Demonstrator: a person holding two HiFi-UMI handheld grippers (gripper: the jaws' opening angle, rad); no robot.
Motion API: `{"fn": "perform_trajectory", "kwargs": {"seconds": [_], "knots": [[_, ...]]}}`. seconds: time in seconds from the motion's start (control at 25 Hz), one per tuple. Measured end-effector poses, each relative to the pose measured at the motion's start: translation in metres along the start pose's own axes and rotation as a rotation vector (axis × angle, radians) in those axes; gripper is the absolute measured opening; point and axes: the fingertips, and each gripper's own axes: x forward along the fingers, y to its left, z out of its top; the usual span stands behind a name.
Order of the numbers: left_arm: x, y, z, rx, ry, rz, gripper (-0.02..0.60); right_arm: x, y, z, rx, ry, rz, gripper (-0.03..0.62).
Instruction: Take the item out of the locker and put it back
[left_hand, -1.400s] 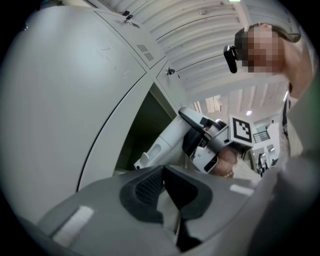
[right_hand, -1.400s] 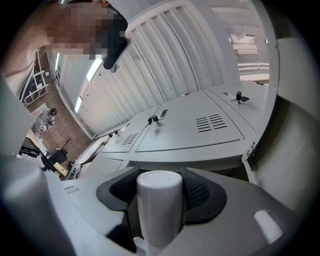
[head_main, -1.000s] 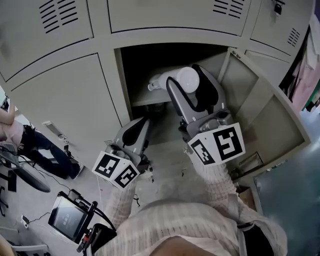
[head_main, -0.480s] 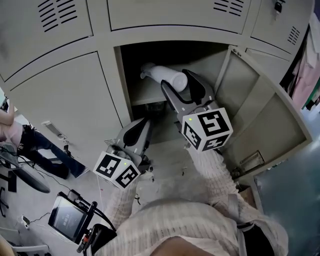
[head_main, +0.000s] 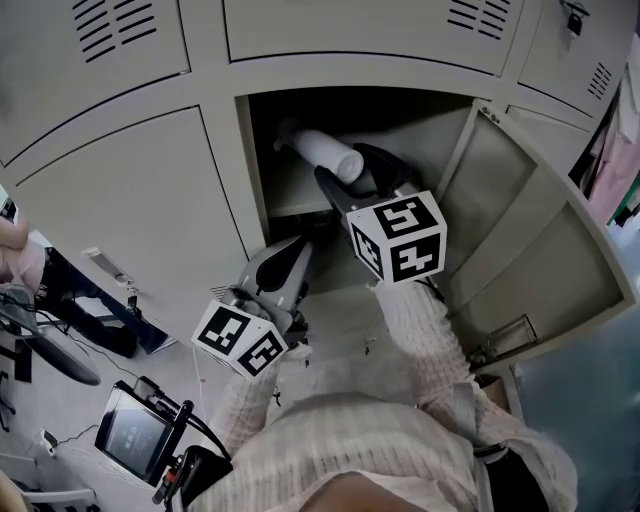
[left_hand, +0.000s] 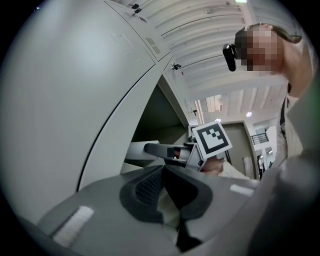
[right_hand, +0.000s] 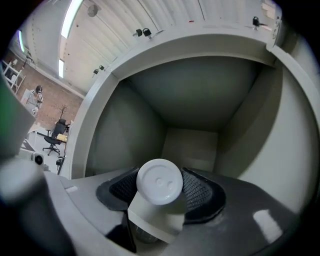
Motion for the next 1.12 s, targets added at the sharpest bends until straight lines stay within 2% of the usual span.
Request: {"fn": "perform_trajectory", "kwargs": {"seconds": [0.16,0.36,0.52,0.76,0.88,1.12], "knots": [[0.004,-0.003,-0.001,-0.007,0.006,-0.024,0.005,0.012,0.003,-0.010,-0.051,0.093,0.005,0.268],[0.007,-0.004,0.001,-0.003,0.002,-0.040,0.005,0.022,0.012,-0.025,-0.191,0.231,0.019,0.270],[0.006,-0.004,0.002,0.007,-0.001,-0.043,0.005,0.024,0.014,-0.028,-0.218,0.257,0.020,0.270],[0.002,-0.002,0.006,0.004,-0.012,-0.032,0.005,0.022,0.015,-0.025,-0.216,0.218,0.017,0.272],[0.000,-0.004,0.007,0.008,-0.011,-0.032,0.005,0.017,0.016,-0.018,-0.138,0.145,0.042,0.306],[-0.004,-0.004,0.014,0.028,-0.010,-0.023,0.005,-0.004,0.019,-0.006,0.007,0.006,0.082,0.308]]}}
